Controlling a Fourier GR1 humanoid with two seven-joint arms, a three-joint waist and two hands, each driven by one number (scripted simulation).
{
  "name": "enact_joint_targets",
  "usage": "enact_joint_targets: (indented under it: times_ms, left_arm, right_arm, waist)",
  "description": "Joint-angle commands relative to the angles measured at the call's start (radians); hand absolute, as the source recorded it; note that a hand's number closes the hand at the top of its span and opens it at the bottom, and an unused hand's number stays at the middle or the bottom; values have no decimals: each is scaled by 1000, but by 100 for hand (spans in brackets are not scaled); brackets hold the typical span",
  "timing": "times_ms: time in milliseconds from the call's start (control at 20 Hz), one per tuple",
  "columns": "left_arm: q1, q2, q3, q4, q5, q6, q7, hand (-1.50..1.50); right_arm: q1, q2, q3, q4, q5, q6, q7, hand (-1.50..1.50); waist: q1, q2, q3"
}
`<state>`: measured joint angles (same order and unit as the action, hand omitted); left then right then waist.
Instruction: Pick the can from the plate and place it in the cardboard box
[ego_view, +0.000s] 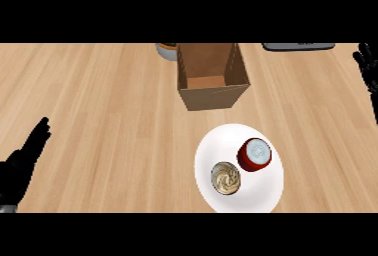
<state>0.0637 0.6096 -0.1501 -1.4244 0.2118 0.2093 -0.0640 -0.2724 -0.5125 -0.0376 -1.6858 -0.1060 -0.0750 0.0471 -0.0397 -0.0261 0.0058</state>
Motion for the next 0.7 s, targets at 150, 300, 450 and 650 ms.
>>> enact_joint_targets:
  times_ms: [150,300,450,650]
  left_arm:
    - [-93,-49,-37,-24,-52,39,23,0]
    - [-58,-64,-41,-20,-35,35,22,0]
    - [-80,-87,-51,-73,-51,55,73,0]
    - [-36,-137,-66,-102,-97,92,93,0]
  right_arm:
    - [-105,162,148,-36,-182,170,-90,-150]
    - [-132,-125,189,-27,210,165,-73,-150]
    - [-11,249,234,160,75,10,-196,-150]
    - [-15,254,148,222,-54,142,-332,-150]
  waist:
    - [62,33,-4]
    - [58,22,-31]
    - [58,31,-4]
    - [47,27,-5]
